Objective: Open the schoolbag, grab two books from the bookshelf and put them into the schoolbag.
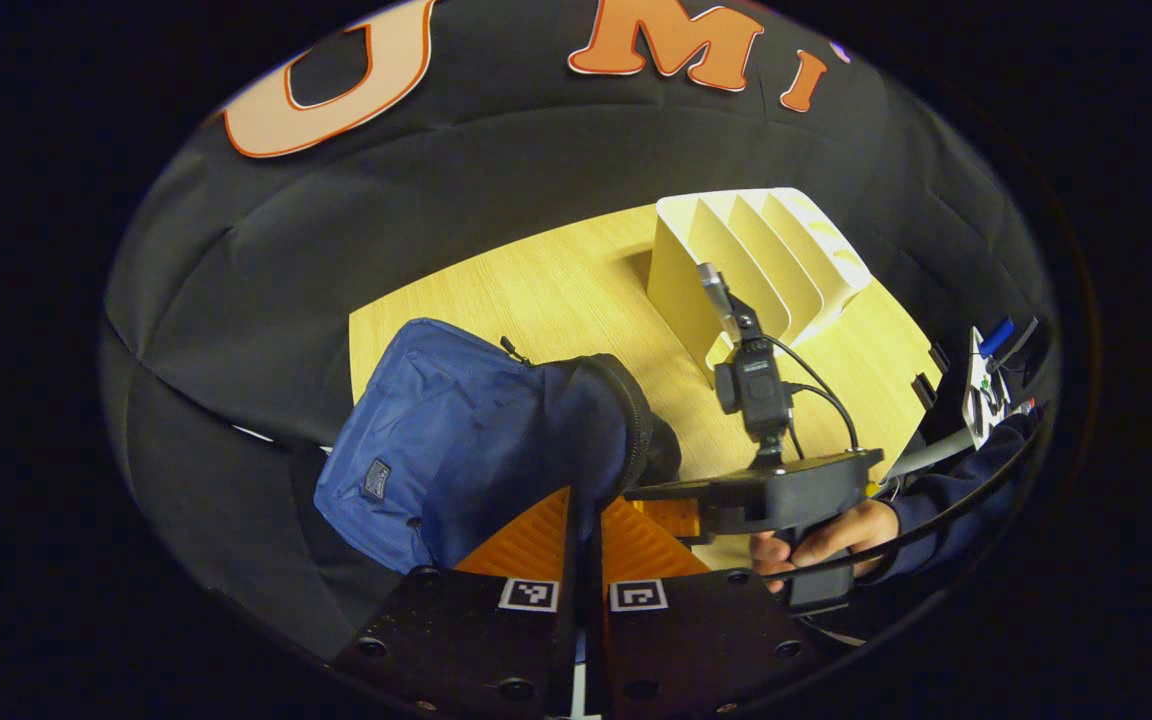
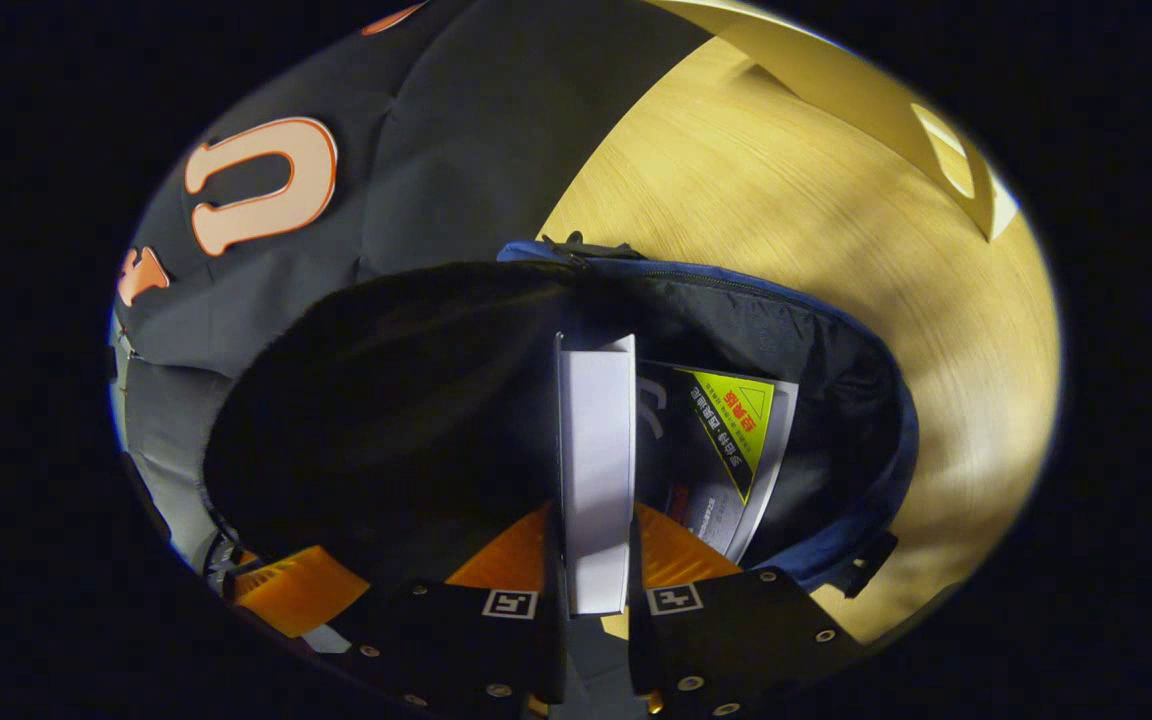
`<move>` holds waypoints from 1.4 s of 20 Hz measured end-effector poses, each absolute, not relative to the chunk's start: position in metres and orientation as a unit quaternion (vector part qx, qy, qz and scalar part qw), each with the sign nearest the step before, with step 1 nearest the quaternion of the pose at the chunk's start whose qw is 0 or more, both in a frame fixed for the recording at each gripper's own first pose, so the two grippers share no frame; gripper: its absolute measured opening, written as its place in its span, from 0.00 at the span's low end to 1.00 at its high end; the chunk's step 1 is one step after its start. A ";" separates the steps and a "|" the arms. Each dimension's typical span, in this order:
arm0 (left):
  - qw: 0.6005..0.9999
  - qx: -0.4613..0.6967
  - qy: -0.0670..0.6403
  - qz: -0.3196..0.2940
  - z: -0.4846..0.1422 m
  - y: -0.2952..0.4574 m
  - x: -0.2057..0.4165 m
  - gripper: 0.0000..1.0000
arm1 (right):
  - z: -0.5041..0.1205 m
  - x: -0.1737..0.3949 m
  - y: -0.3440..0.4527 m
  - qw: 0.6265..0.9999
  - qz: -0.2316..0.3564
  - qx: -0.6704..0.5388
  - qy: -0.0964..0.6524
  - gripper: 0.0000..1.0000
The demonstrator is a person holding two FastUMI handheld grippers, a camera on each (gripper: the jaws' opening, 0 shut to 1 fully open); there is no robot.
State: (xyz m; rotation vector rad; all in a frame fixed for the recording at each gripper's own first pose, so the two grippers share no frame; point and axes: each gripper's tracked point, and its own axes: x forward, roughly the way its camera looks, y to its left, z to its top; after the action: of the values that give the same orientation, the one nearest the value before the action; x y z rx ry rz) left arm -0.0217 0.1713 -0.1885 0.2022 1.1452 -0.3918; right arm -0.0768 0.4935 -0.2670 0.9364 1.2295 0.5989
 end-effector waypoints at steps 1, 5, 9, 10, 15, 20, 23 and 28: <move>0.817 0.086 0.540 -0.183 -0.191 0.171 -0.022 0.05 | -0.268 -0.078 0.493 0.679 0.259 0.406 0.555 0.29; 0.826 0.062 0.532 -0.173 -0.188 0.178 -0.021 0.05 | -0.272 -0.090 0.473 0.706 0.266 0.313 0.577 0.43; 0.834 0.051 0.526 -0.160 -0.184 0.184 -0.017 0.05 | -0.239 -0.098 0.464 0.714 0.318 0.260 0.567 0.83; 0.834 0.051 0.526 -0.159 -0.185 0.182 -0.016 0.05 | -0.232 -0.097 0.461 0.718 0.329 0.247 0.561 0.89; 0.836 0.057 0.525 -0.149 -0.187 0.178 -0.019 0.05 | -0.207 -0.086 0.423 0.747 0.328 0.225 0.532 0.92; 0.835 0.055 0.526 -0.153 -0.190 0.161 -0.030 0.18 | -0.187 -0.035 0.346 0.825 0.276 0.197 0.451 0.95; 0.833 0.056 0.528 -0.155 -0.193 0.145 -0.034 0.27 | -0.175 -0.012 0.299 0.856 0.245 0.181 0.419 0.95; 0.826 0.058 0.535 -0.165 -0.204 0.120 -0.042 0.70 | -0.145 0.022 0.228 0.899 0.208 0.135 0.361 0.96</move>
State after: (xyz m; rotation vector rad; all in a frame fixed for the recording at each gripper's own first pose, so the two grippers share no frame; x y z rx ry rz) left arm -0.0421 0.1200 -0.2036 0.1222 1.1376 -0.3507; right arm 0.0224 0.2280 -0.1448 0.2787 0.7465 0.4303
